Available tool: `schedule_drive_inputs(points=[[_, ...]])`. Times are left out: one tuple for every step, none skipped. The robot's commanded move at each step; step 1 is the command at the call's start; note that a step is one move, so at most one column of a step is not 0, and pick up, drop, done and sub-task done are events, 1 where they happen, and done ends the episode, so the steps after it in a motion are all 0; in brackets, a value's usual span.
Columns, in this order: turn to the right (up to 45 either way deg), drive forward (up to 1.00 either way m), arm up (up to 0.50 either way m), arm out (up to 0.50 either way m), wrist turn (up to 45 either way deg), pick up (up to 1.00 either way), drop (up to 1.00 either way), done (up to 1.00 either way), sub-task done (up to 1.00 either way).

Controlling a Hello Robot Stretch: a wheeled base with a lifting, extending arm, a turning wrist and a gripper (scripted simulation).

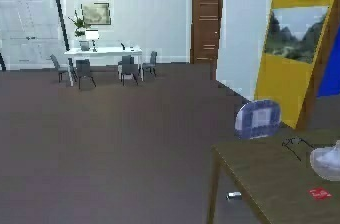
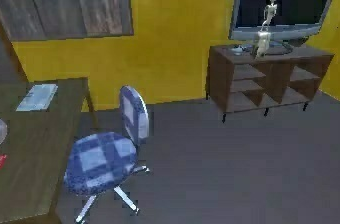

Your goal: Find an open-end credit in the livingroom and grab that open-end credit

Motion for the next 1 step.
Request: schedule_drive_inputs(points=[[45.0,0.0,0.0,0.0,0.0,0.0,0.0,0.0,0.0]])
